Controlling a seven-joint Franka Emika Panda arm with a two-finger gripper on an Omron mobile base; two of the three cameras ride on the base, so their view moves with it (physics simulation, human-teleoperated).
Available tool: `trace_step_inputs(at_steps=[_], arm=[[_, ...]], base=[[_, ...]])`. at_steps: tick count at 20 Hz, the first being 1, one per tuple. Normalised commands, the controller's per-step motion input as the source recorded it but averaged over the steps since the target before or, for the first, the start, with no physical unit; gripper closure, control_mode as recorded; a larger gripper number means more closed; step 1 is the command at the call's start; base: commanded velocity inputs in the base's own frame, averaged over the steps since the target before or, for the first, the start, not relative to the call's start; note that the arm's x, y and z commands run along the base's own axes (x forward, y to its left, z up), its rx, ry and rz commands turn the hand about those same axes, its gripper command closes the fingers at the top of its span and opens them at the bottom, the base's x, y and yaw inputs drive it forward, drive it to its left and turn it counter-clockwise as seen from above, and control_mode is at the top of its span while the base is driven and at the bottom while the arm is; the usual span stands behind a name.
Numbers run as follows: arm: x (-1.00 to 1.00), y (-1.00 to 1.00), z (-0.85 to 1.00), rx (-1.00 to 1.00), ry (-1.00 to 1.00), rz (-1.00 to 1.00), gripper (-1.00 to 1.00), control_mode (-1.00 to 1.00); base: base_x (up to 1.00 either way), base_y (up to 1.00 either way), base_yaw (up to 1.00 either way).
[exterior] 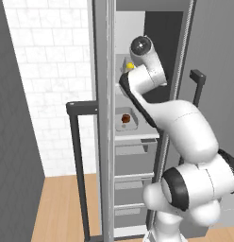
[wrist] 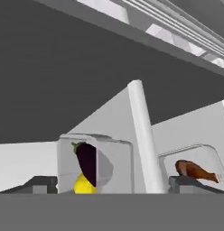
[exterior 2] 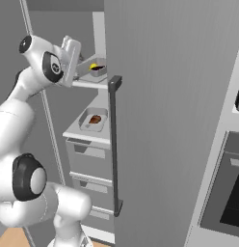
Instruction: Take the meat container that has the chicken drumstick and place it on the second highest rack of the freezer. Then take the vegetable container that has the lemon and eggplant and place it on the highest rack of the freezer.
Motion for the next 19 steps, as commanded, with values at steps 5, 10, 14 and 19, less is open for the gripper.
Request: trace_step_inputs(at_steps=[5,10,14,19], arm=[[-1.00,-0.01,0.17,0.07,-0.04,0.00,-1.00,-1.00],[-1.00,0.00,0.43,0.03,0.00,0.00,-1.00,-1.00],[-1.00,0.00,0.08,0.01,-0.02,0.00,-1.00,-1.00],[-1.00,0.00,-0.37,0.00,-0.08,0.00,-1.00,-1.00]], base=[[0.00,0.00,0.00],[0.00,0.00,0.00],[0.00,0.00,0.00],[0.00,0.00,0.00]])
